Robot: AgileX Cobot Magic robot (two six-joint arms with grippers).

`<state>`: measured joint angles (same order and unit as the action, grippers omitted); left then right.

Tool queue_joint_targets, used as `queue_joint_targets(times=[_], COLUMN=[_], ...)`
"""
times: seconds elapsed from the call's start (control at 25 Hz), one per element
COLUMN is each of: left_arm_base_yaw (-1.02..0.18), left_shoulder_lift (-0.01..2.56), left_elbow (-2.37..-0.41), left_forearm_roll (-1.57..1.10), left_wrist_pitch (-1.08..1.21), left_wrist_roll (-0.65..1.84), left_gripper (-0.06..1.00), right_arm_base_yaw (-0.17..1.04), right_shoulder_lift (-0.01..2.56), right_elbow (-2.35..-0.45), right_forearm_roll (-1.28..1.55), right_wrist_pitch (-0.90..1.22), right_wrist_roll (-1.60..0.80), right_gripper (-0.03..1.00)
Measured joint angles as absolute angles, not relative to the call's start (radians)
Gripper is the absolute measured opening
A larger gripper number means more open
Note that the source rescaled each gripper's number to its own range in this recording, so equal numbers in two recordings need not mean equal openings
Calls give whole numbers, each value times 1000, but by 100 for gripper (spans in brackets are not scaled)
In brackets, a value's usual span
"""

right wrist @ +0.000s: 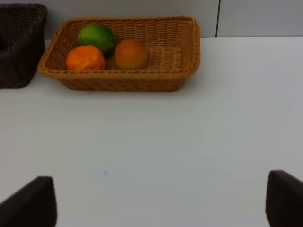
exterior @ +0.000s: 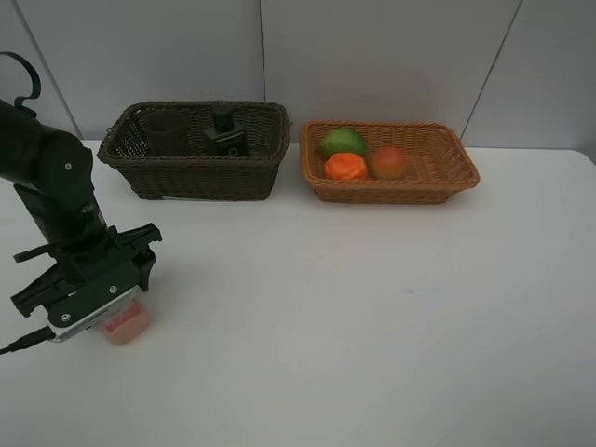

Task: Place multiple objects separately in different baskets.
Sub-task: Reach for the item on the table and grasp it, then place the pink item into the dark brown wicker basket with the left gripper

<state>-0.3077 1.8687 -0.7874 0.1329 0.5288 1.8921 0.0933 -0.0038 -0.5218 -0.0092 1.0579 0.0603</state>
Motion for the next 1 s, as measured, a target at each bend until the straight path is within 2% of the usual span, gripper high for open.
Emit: queue_joint_targets(times=[0.2,0.4,1.0], left_arm_base_yaw=[-308,-309,-309], left_shoulder_lift=[1885,1891,1891], left_elbow=[-791,-793,-793], left_forearm_roll=[182,208,208], left_wrist_pitch=[530,530,529], left_wrist_roll=[1894,1894,1872], left_gripper=[92,68,68], right_arm_base_yaw=[93,93,93], right_shoulder_lift=[-4,-4,-4], right_elbow=[-522,-522,-522], right_forearm_roll=[-9,-9,-9], right_wrist_pitch=[1058,1058,1058], right_wrist_roll=[60,60,60], right_gripper=[87,87,87])
